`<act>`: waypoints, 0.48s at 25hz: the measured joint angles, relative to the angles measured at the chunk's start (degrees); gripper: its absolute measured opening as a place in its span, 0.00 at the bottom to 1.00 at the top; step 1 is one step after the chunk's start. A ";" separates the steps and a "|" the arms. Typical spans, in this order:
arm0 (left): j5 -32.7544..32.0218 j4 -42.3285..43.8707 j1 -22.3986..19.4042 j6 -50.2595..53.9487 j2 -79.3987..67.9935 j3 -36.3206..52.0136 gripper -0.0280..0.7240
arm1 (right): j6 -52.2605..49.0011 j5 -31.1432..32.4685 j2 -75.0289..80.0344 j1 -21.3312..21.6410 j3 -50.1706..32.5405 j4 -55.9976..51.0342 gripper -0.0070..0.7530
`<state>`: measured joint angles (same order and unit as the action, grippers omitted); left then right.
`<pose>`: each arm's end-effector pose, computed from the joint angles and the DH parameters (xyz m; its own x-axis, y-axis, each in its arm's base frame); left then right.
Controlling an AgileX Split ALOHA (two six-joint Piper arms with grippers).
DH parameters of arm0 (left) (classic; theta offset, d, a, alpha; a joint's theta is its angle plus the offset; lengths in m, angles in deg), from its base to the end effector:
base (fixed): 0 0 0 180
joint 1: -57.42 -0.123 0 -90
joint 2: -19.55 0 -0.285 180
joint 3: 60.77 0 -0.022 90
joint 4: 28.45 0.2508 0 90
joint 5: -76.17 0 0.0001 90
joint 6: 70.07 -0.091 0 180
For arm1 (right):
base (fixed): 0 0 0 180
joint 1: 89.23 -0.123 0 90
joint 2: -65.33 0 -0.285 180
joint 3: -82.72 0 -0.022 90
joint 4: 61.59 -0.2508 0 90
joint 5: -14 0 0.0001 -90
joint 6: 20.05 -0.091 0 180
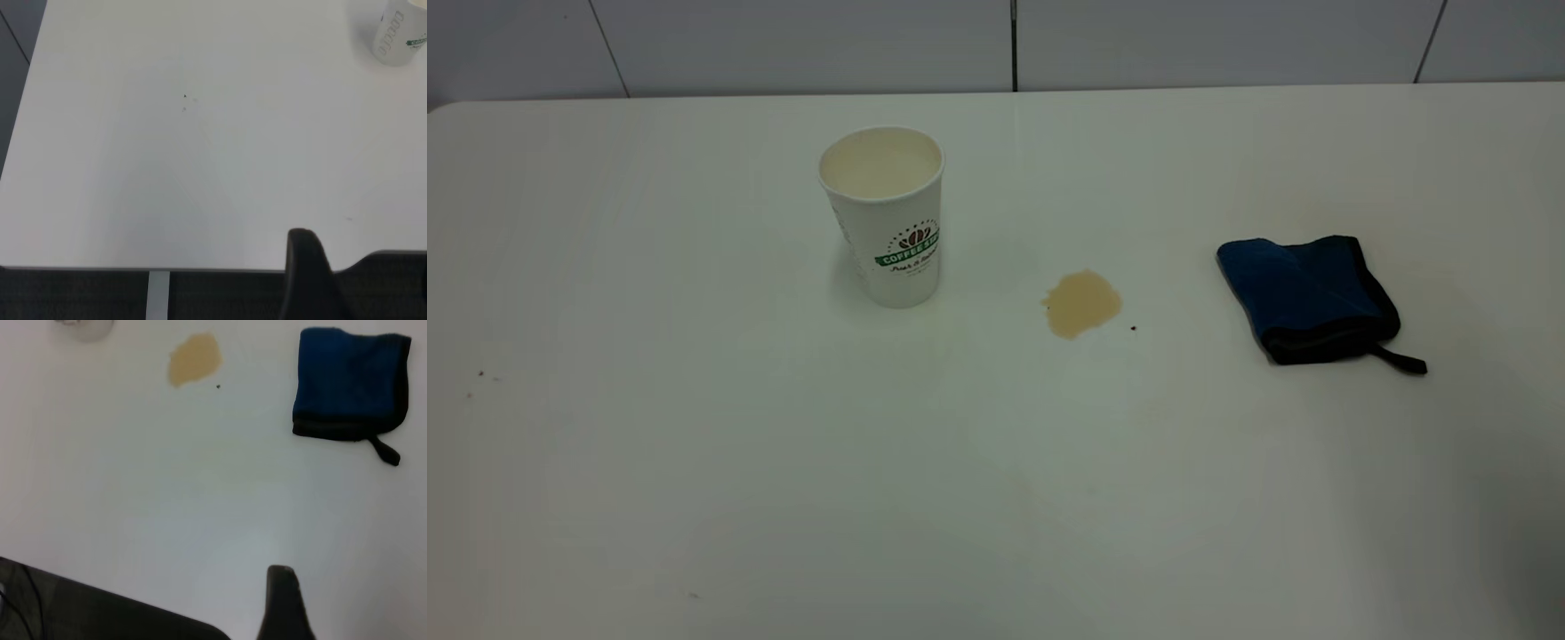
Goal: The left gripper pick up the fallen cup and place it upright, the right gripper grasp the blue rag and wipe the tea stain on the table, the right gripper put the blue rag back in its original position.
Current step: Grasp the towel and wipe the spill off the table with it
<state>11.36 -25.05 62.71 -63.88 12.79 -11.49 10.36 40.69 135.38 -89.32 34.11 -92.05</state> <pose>-0.0088 0.0057 0.2683 -0.5121 -0.0355 -0.8582 0.0039 0.9990 -0.0436 0.1877 0.0211 0.2200 -0.7815 -0.0469 -0.6222 -0.1783 0.9724 0.1506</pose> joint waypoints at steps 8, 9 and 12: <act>0.00 0.00 0.00 0.00 0.00 0.00 0.62 | 12.15 -10.48 32.62 -2.21 14.40 -7.04 0.77; 0.00 0.00 0.00 0.00 0.00 0.00 0.62 | 13.08 -11.39 36.67 -2.56 17.12 -7.15 0.77; 0.00 0.00 0.00 0.00 0.00 0.00 0.62 | 14.71 -13.33 47.58 -2.85 24.73 -7.34 0.77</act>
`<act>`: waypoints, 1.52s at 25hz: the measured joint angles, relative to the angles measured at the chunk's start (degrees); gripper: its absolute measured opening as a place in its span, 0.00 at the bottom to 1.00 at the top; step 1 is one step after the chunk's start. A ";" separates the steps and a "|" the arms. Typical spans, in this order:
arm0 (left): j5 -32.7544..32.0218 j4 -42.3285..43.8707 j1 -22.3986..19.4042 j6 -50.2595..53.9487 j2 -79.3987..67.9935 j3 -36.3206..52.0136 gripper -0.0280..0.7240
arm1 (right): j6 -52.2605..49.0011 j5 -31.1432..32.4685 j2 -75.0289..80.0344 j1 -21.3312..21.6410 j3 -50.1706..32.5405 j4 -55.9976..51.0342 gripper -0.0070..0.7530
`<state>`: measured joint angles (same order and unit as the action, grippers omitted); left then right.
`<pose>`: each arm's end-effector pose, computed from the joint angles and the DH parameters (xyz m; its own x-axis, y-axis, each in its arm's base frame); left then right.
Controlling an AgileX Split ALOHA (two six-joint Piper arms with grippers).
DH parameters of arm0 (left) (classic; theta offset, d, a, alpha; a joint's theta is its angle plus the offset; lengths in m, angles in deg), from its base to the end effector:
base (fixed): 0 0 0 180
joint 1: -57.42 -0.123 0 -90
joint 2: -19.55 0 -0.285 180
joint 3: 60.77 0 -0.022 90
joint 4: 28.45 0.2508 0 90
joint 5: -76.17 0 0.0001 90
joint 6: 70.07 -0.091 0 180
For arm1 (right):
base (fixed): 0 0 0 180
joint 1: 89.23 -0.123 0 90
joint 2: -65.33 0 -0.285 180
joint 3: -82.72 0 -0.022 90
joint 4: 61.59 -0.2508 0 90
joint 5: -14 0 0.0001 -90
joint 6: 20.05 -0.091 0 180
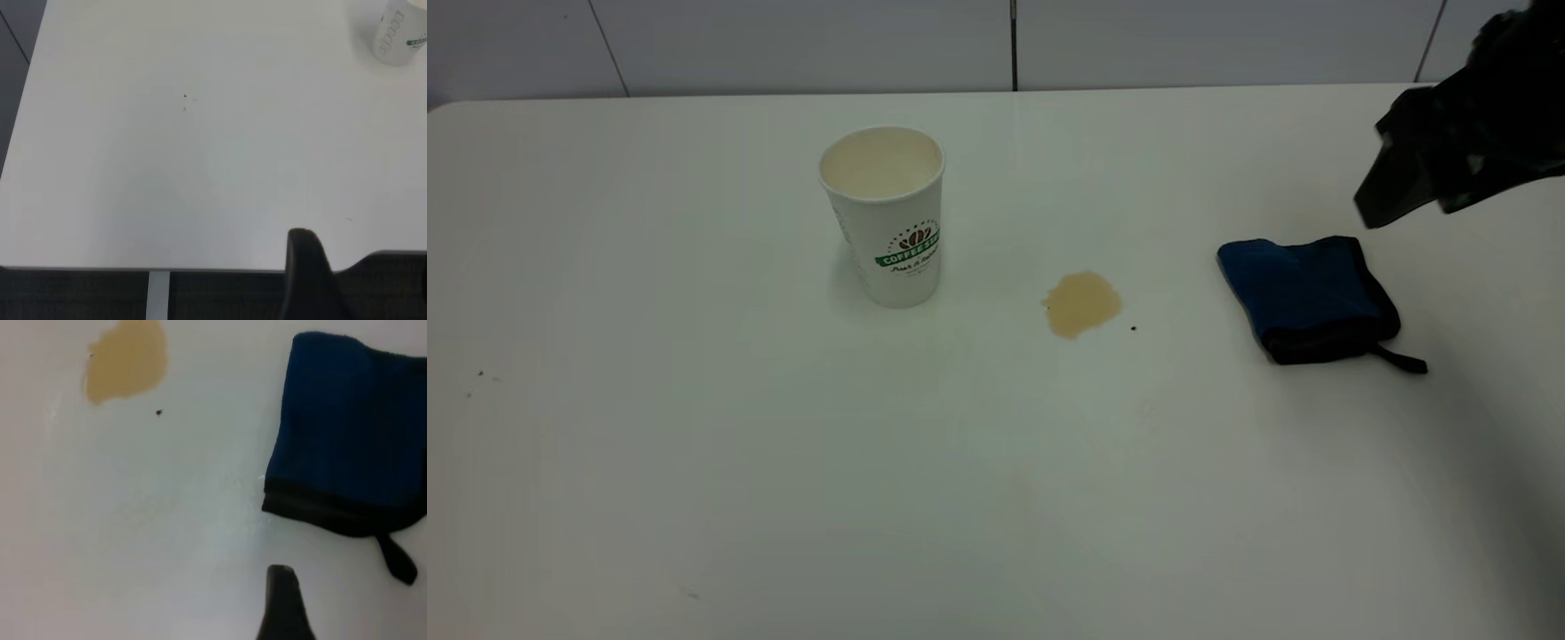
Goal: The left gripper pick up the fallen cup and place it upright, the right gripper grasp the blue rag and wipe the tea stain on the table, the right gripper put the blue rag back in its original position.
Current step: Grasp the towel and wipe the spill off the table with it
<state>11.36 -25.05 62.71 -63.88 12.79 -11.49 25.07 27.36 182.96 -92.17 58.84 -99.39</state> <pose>-0.0088 0.0057 0.2683 -0.5121 -0.0355 -0.8582 0.0039 0.9990 -0.0436 0.3464 0.0308 0.1132 -0.8577 -0.1833 -0.4803 -0.2398 0.9691 0.0583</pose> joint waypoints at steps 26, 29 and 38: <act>-0.05 0.00 0.00 0.06 0.00 0.00 0.62 | 4.27 -2.22 31.50 -0.50 26.89 7.60 0.36; -0.05 0.00 0.00 0.00 0.00 0.00 0.62 | 4.32 -2.56 31.81 -2.91 28.25 8.58 0.11; -0.05 0.00 0.00 0.00 0.00 0.00 0.62 | 4.45 -0.24 38.94 -12.60 43.19 7.37 0.10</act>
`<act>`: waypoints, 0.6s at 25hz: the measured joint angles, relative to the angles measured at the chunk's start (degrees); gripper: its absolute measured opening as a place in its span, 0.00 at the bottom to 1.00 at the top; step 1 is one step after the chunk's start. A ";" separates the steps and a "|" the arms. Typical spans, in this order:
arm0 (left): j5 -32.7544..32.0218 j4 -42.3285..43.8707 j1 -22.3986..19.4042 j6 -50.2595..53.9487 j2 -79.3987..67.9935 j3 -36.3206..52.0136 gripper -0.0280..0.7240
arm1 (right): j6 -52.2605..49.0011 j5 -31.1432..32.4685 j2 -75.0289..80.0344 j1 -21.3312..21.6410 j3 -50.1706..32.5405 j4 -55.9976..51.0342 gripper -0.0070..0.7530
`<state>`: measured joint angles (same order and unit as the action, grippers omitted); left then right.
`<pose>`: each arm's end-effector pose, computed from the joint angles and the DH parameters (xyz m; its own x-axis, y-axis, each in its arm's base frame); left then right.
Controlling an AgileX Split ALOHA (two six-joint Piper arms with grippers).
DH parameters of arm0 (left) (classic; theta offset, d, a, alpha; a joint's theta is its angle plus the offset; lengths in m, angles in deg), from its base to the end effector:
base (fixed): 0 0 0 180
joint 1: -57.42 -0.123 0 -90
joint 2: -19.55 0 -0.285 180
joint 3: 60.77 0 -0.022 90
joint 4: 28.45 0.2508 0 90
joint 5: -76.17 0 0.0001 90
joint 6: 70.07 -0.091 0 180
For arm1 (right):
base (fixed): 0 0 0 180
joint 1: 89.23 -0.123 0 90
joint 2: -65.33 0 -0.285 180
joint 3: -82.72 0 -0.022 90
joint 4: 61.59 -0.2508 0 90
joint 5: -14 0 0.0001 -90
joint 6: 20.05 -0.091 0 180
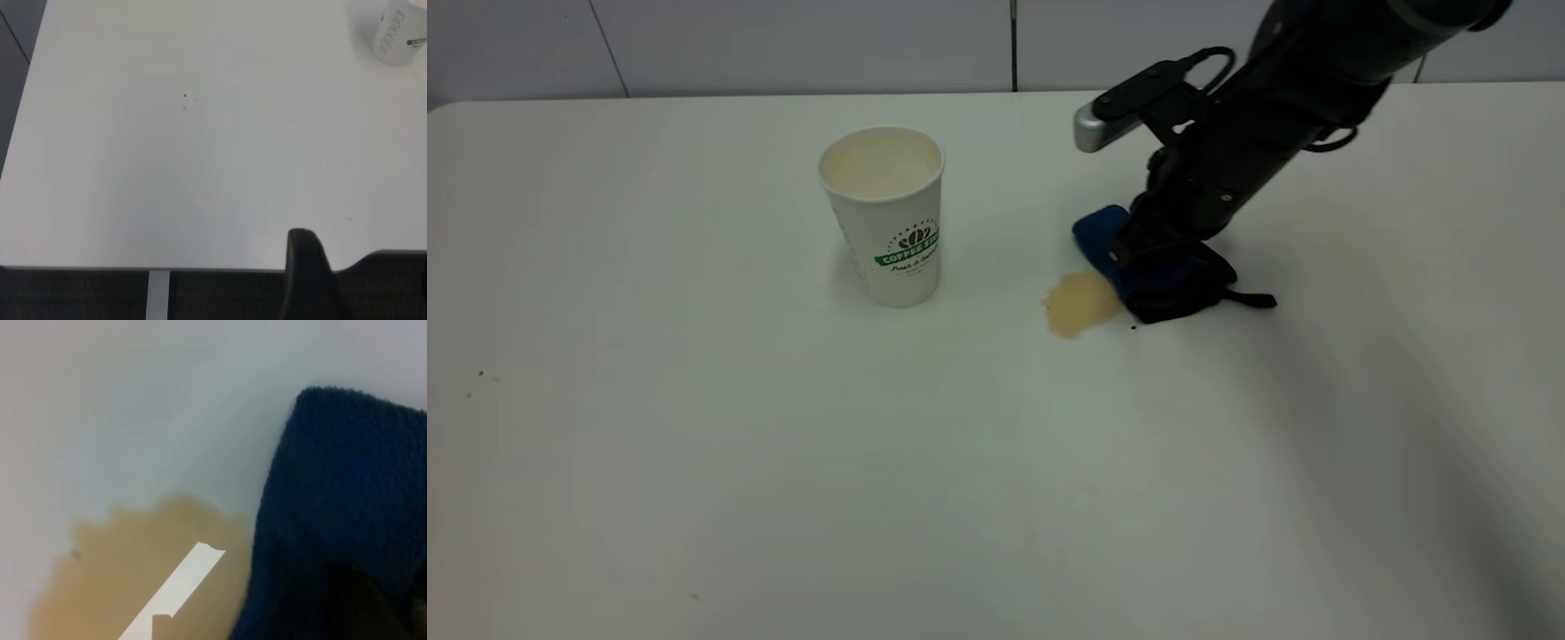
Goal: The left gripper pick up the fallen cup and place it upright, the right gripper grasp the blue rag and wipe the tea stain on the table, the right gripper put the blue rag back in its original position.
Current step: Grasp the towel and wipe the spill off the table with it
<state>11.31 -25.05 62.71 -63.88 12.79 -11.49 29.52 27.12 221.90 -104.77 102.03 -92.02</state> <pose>-0.0088 0.0057 0.2682 -0.5128 -0.0355 -0.8577 0.0038 0.9990 -0.0436 0.4740 0.1427 -0.0102 -0.6643 -0.5339 -0.5231 -0.5833 0.8079 -0.0840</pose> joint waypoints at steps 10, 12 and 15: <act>0.00 0.00 0.00 0.00 0.00 0.00 0.62 | -0.26 23.20 2.04 -6.26 6.61 -0.05 0.10; 0.00 0.00 0.00 0.00 0.00 0.00 0.62 | -0.71 30.59 2.04 -6.26 6.61 1.28 0.10; 0.00 0.00 0.00 0.00 0.00 0.00 0.62 | -4.40 35.00 1.90 -5.96 6.71 8.21 0.10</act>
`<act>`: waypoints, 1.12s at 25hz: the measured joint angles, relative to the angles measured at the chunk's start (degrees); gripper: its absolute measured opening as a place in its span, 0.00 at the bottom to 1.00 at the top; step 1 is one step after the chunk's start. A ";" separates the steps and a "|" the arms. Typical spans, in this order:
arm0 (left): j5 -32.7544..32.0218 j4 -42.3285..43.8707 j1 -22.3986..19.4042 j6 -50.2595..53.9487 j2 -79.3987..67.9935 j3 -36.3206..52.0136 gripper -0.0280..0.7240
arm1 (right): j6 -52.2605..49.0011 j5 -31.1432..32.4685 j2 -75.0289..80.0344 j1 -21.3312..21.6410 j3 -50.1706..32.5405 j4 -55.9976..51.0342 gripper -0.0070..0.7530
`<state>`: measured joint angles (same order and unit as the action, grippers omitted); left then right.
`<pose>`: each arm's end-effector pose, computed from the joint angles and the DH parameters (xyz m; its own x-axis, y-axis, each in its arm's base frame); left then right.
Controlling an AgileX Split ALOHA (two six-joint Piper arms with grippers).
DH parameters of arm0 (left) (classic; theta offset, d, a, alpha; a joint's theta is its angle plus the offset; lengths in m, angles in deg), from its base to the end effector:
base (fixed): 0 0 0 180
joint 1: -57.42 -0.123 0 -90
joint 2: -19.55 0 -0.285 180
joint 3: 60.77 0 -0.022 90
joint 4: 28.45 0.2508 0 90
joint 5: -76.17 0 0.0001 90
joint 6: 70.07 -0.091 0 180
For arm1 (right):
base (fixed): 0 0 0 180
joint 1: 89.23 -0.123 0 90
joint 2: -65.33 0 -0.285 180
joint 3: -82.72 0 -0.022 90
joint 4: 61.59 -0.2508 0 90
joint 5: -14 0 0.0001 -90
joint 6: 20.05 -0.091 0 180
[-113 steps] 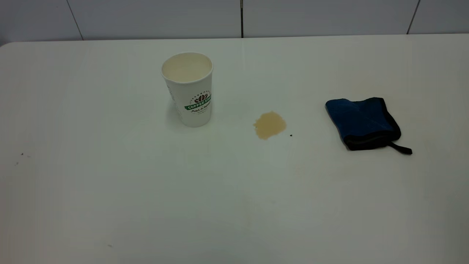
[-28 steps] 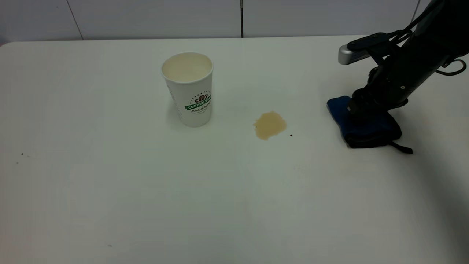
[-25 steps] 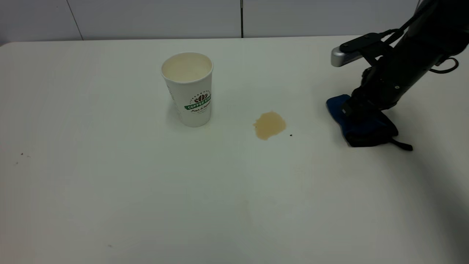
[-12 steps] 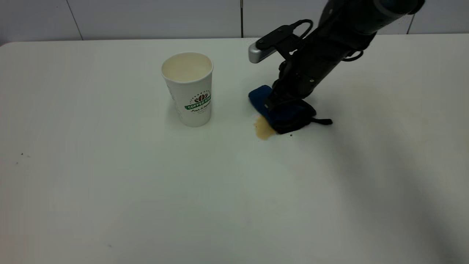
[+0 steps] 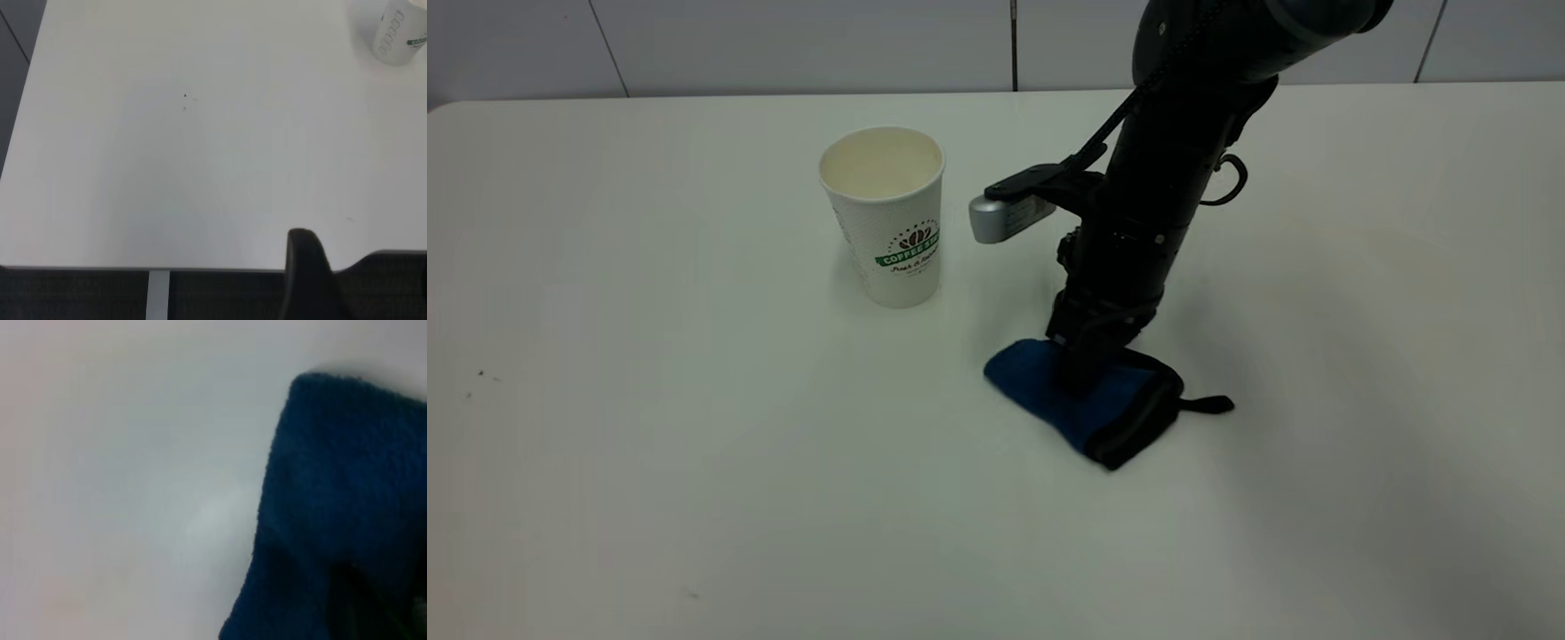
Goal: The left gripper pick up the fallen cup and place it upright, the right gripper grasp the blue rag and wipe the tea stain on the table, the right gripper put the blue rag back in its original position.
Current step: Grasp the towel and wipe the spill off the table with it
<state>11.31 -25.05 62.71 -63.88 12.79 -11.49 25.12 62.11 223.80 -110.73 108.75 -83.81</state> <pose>-0.0088 0.0057 0.2682 -0.5128 -0.0355 -0.8577 0.0038 0.9990 -0.0436 0.4255 0.1952 -0.0127 -0.6270 -0.7613 -0.1654 -0.7752 0.5886 0.2295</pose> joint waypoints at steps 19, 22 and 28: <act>0.00 0.00 0.00 0.05 0.00 0.00 0.62 | -28.66 -8.84 -0.82 4.50 0.63 13.84 0.10; -0.02 0.00 0.00 0.05 0.00 0.00 0.62 | -30.50 -5.23 -1.21 8.38 0.63 13.29 0.10; -0.02 0.00 0.00 0.05 0.00 0.00 0.62 | -39.89 -5.54 -2.27 16.64 0.16 22.22 0.11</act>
<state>11.29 -25.05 62.71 -63.83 12.79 -11.49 -14.76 56.58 221.53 -94.09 108.91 -61.59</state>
